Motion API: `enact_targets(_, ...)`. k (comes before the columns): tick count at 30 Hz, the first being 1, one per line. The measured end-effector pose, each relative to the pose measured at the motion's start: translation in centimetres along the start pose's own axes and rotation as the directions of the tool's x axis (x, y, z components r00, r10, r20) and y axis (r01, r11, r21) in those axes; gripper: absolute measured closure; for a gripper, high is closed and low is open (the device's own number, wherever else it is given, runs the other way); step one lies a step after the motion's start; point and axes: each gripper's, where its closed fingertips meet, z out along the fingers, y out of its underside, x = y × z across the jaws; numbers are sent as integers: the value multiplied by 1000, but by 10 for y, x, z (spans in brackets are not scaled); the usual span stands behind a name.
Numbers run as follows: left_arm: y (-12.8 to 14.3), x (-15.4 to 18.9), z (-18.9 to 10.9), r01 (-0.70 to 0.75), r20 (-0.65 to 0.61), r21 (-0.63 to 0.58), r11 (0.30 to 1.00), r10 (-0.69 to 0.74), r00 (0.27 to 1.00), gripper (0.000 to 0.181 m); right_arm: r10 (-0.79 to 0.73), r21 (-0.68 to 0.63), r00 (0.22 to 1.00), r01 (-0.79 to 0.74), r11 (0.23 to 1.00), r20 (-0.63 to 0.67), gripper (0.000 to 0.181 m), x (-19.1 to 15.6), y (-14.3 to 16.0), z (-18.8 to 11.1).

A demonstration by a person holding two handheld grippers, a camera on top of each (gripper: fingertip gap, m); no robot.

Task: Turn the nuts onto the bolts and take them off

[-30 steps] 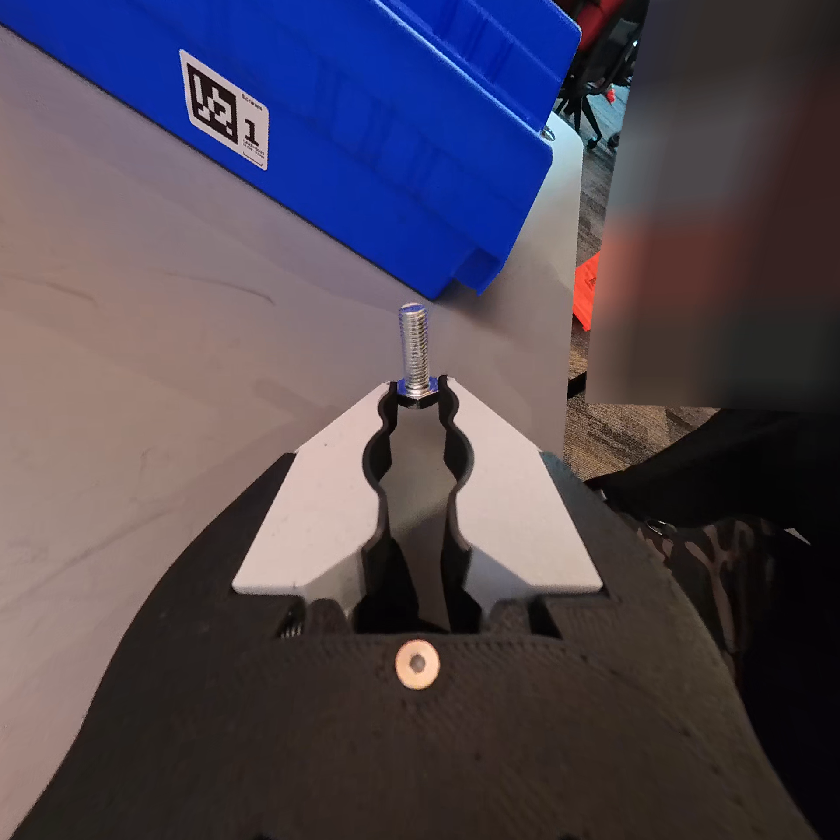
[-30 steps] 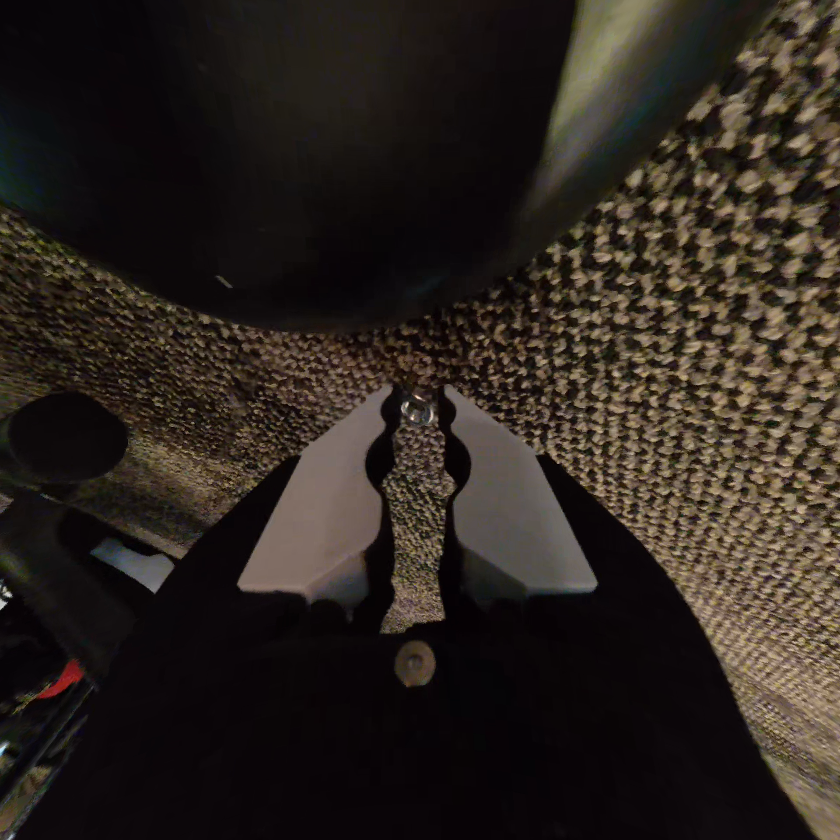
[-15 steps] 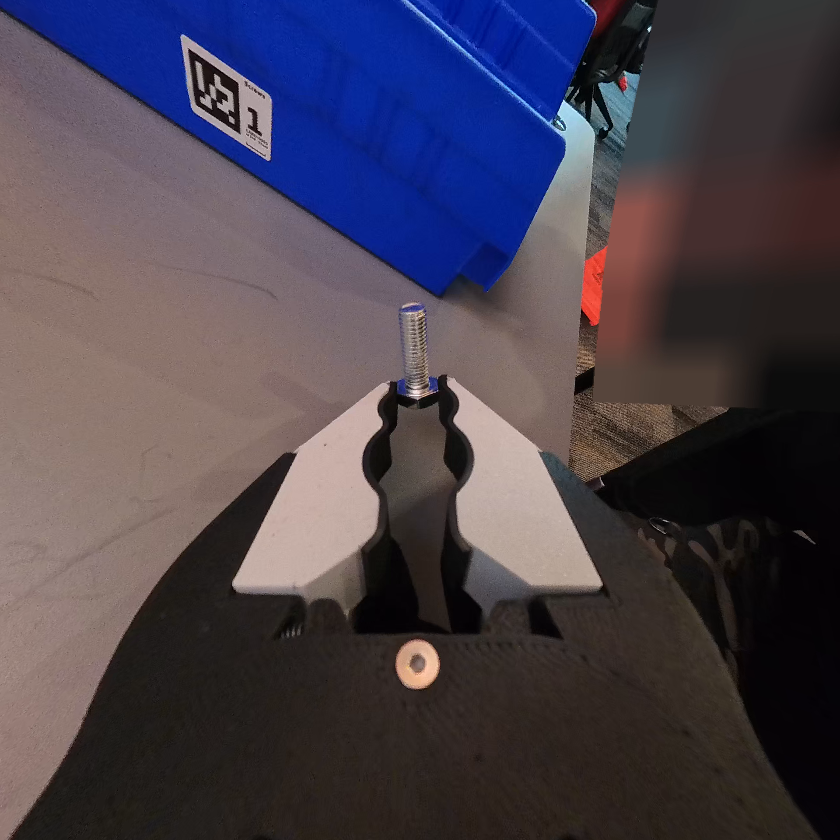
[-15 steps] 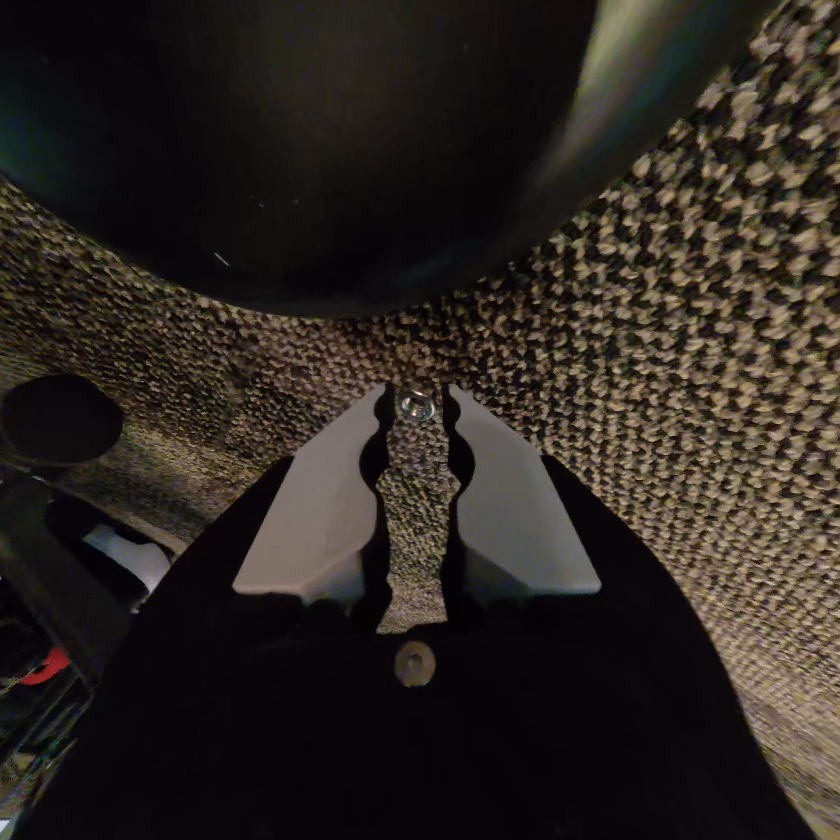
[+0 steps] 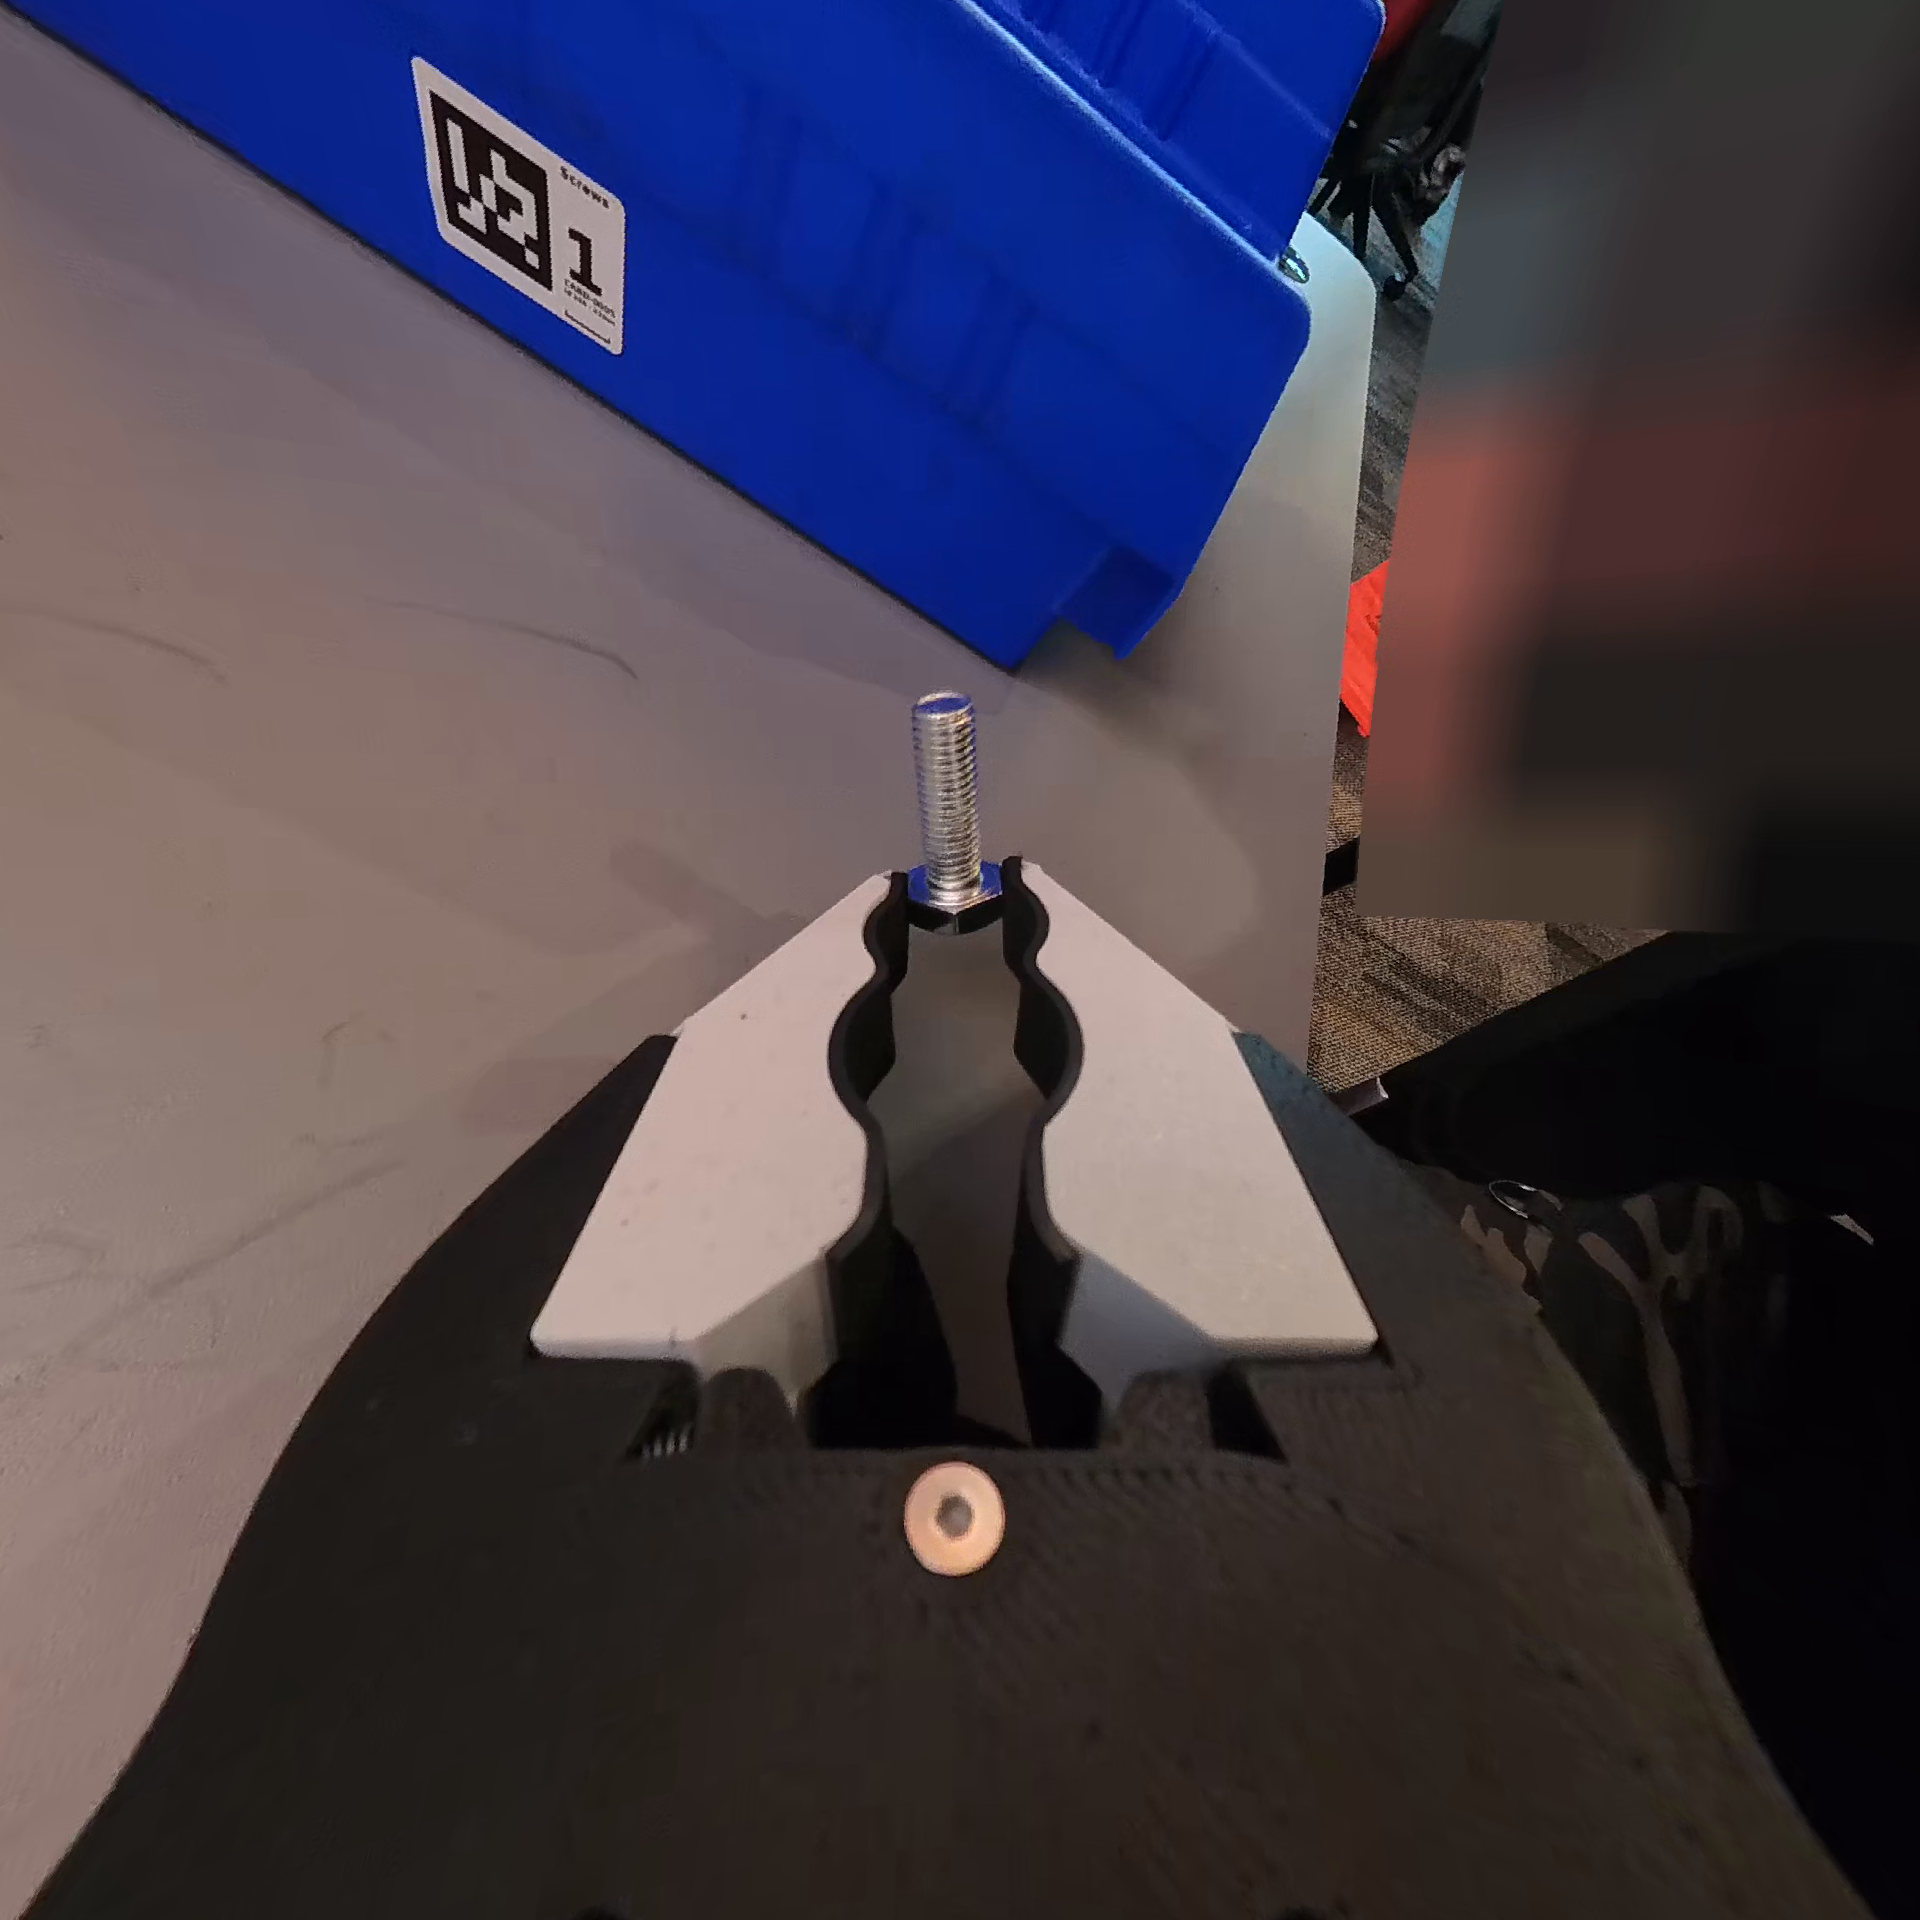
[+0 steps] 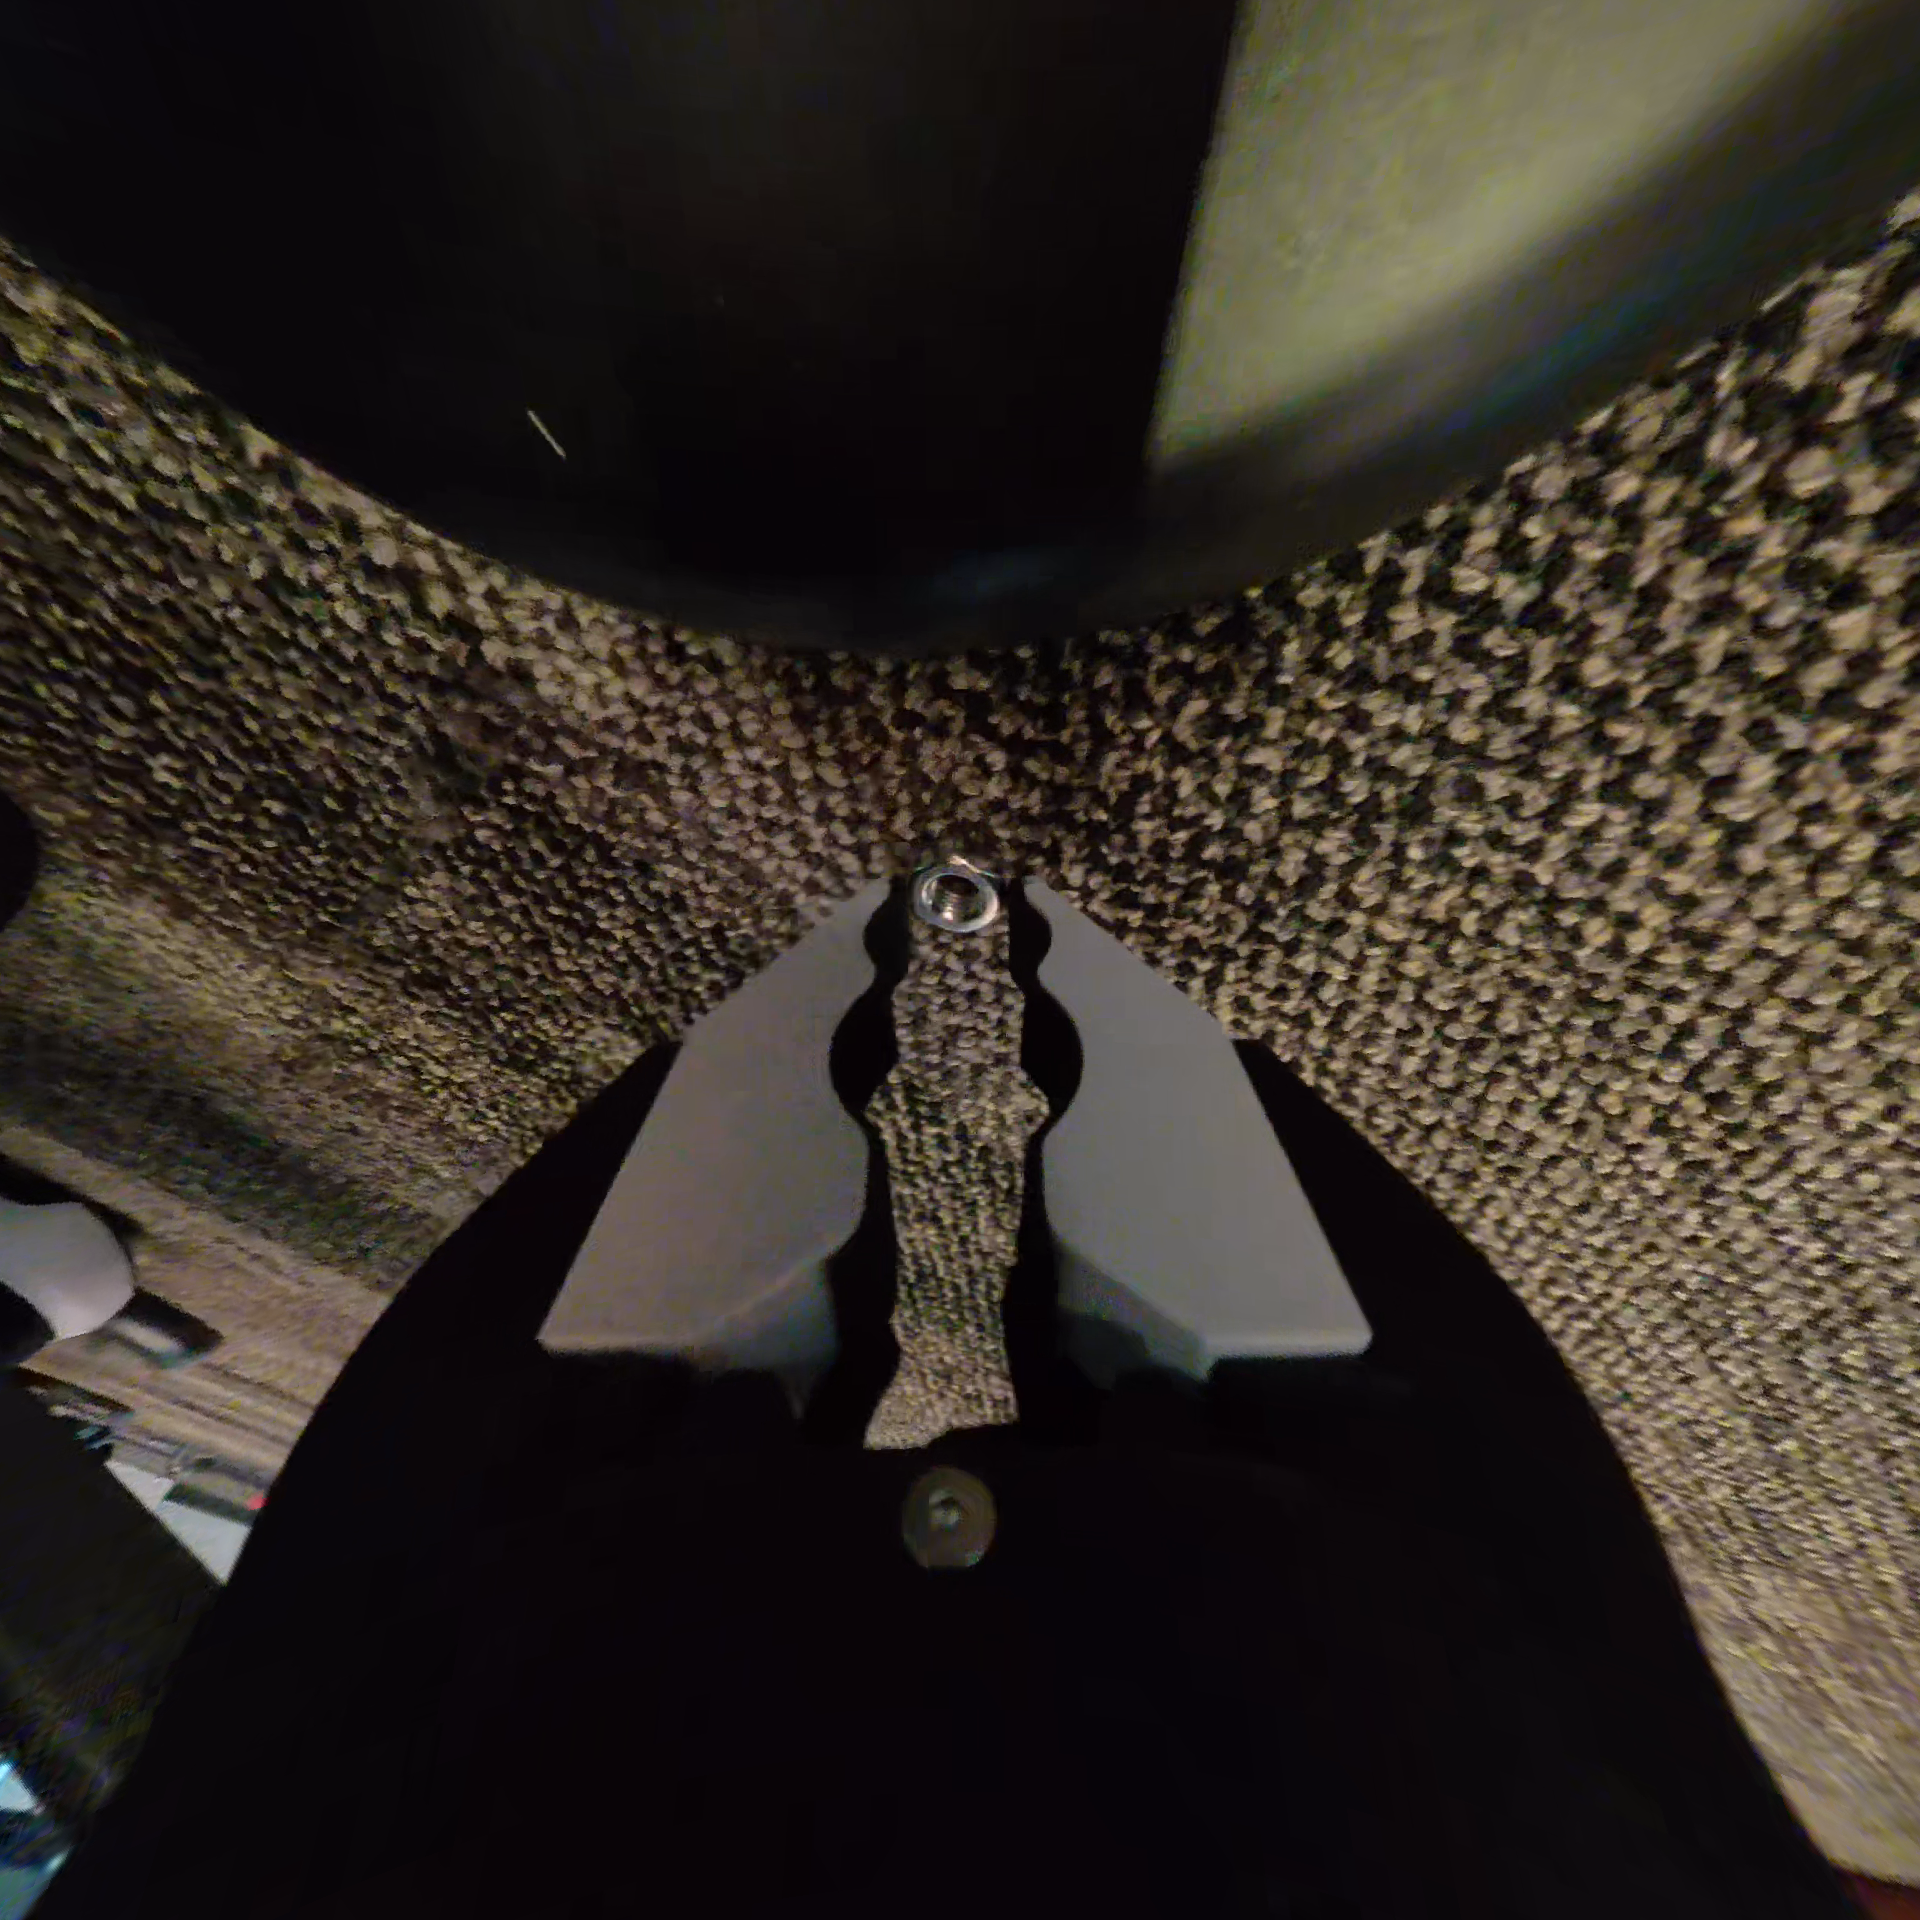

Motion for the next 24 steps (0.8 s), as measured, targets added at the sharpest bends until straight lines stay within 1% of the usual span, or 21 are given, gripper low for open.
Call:
enact_targets(4, 0, 0, 1, -1, 2, -3, 1000, 1, 1000, 165, -45, -22, 999, 44, 999, -5, 166, 0, 1, -1)
enact_targets(7, 0, 0, 1, -2, 3, -5, 1000, 2, 1000, 165, -9, -3, 1000, 9, 1000, 18, 166, 1, 7, -7)
enact_targets(10, 0, 0, 0, -4, 1, 1, 1000, 4, 1000, 165, -30, 14, 998, 30, 999, 60, 166, -6, 22, -18)
enact_targets(12, -1, 1, 0, -9, -3, 9, 1000, 9, 1000, 165, -92, 60, 990, 86, 994, 108, 166, -21, 28, -35)
enact_targets(14, -2, 1, -1, -14, -4, 17, 1000, 14, 1000, 165, -174, 126, 971, 154, 980, 163, 165, -45, 28, -61)
enact_targets(16, -3, 3, -2, -21, -8, 31, 999, 21, 1000, 165, -294, 218, 933, 249, 944, 208, 166, -80, 19, -101)
enact_targets(18, -5, 3, -3, -25, -10, 44, 999, 25, 1000, 165, -438, 282, 872, 373, 884, 220, 165, -119, 17, -142)
enact_targets(20, -8, 5, -3, -35, -15, 59, 998, 36, 999, 165, -549, 332, 805, 466, 820, 226, 165, -158, 18, -178)
enact_targets(22, -9, 8, -3, -45, -24, 70, 997, 46, 999, 165, -618, 376, 754, 518, 768, 222, 165, -191, 13, -208)
enact_targets(24, -10, 10, -4, -50, -33, 83, 995, 53, 998, 165, -667, 434, 713, 541, 720, 218, 165, -221, 1, -238)
